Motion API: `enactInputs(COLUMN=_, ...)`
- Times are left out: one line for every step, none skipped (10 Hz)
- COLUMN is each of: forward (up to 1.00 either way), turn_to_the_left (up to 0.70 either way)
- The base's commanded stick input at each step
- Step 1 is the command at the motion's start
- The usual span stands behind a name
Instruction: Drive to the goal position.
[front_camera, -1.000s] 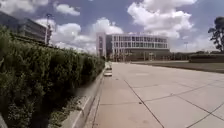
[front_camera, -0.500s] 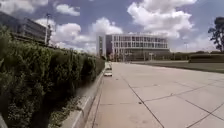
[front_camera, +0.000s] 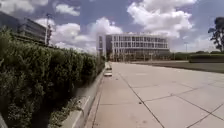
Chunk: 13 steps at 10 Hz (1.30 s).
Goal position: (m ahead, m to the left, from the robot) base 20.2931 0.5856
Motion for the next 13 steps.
enactInputs(forward=0.04, turn_to_the_left=0.00)
enactInputs(forward=0.03, turn_to_the_left=0.00)
enactInputs(forward=0.01, turn_to_the_left=0.00)
enactInputs(forward=0.01, turn_to_the_left=0.00)
enactInputs(forward=0.04, turn_to_the_left=0.00)
enactInputs(forward=0.04, turn_to_the_left=0.00)
enactInputs(forward=0.04, turn_to_the_left=0.00)
enactInputs(forward=0.04, turn_to_the_left=0.00)
enactInputs(forward=0.04, turn_to_the_left=0.00)
enactInputs(forward=0.04, turn_to_the_left=0.00)
enactInputs(forward=0.04, turn_to_the_left=0.00)
enactInputs(forward=0.04, turn_to_the_left=0.00)
enactInputs(forward=0.04, turn_to_the_left=0.00)
